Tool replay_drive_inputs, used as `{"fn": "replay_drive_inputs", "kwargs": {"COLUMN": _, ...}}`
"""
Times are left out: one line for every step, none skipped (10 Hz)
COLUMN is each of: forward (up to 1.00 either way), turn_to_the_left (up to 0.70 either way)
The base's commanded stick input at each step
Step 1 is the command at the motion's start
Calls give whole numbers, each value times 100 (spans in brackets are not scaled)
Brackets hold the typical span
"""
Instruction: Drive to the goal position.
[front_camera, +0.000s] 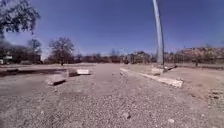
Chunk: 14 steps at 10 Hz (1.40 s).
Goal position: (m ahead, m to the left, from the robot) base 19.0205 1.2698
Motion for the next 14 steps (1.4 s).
{"fn": "replay_drive_inputs", "kwargs": {"forward": 70, "turn_to_the_left": 0}}
{"fn": "replay_drive_inputs", "kwargs": {"forward": 70, "turn_to_the_left": 0}}
{"fn": "replay_drive_inputs", "kwargs": {"forward": 70, "turn_to_the_left": 0}}
{"fn": "replay_drive_inputs", "kwargs": {"forward": 70, "turn_to_the_left": 0}}
{"fn": "replay_drive_inputs", "kwargs": {"forward": 70, "turn_to_the_left": 0}}
{"fn": "replay_drive_inputs", "kwargs": {"forward": 70, "turn_to_the_left": 0}}
{"fn": "replay_drive_inputs", "kwargs": {"forward": 70, "turn_to_the_left": 0}}
{"fn": "replay_drive_inputs", "kwargs": {"forward": 70, "turn_to_the_left": 0}}
{"fn": "replay_drive_inputs", "kwargs": {"forward": 70, "turn_to_the_left": 0}}
{"fn": "replay_drive_inputs", "kwargs": {"forward": 70, "turn_to_the_left": 0}}
{"fn": "replay_drive_inputs", "kwargs": {"forward": 70, "turn_to_the_left": 0}}
{"fn": "replay_drive_inputs", "kwargs": {"forward": 70, "turn_to_the_left": 0}}
{"fn": "replay_drive_inputs", "kwargs": {"forward": 70, "turn_to_the_left": 0}}
{"fn": "replay_drive_inputs", "kwargs": {"forward": 70, "turn_to_the_left": 0}}
